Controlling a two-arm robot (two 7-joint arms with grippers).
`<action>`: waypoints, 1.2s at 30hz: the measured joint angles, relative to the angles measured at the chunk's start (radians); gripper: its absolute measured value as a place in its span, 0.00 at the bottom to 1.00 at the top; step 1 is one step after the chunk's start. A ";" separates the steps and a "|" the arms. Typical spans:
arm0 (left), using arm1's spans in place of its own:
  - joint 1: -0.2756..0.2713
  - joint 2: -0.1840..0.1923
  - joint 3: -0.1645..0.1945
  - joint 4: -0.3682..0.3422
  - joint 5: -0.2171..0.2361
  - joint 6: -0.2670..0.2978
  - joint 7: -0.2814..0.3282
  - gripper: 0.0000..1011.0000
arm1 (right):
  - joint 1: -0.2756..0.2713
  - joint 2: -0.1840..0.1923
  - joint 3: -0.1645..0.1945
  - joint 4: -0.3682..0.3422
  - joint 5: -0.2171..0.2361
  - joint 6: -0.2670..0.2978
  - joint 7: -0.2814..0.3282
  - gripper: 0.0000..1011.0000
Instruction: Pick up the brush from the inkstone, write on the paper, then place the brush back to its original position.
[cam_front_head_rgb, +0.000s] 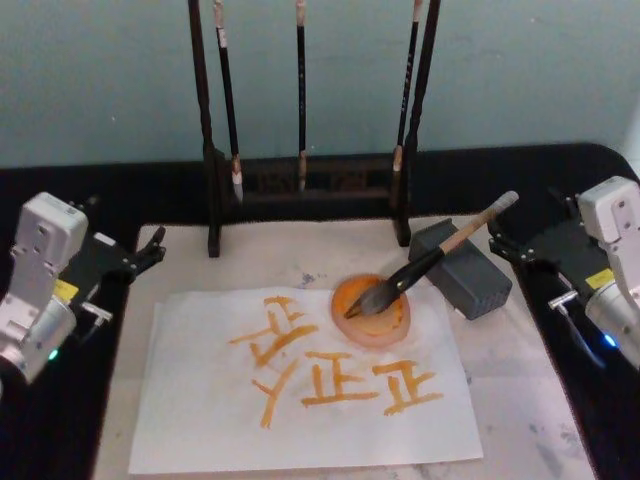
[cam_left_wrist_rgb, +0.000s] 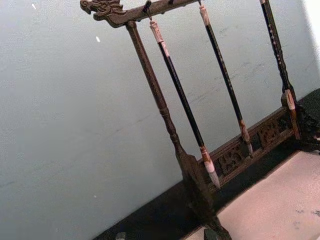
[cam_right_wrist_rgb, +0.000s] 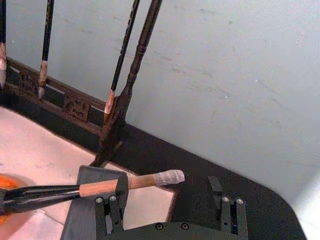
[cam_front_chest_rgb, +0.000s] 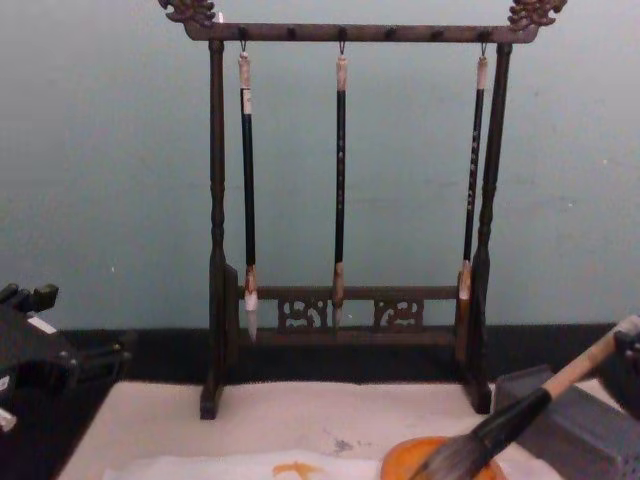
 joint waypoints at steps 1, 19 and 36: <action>0.000 0.000 0.000 0.000 0.000 0.000 0.000 1.00 | -0.002 -0.002 0.005 -0.003 0.008 0.004 0.005 0.99; 0.000 0.000 0.000 0.000 0.000 0.000 0.000 1.00 | -0.024 -0.120 0.211 -0.060 0.457 0.359 0.157 0.99; 0.000 0.000 0.000 0.000 0.000 0.000 0.000 1.00 | 0.056 -0.258 0.326 0.043 0.801 0.614 0.056 0.99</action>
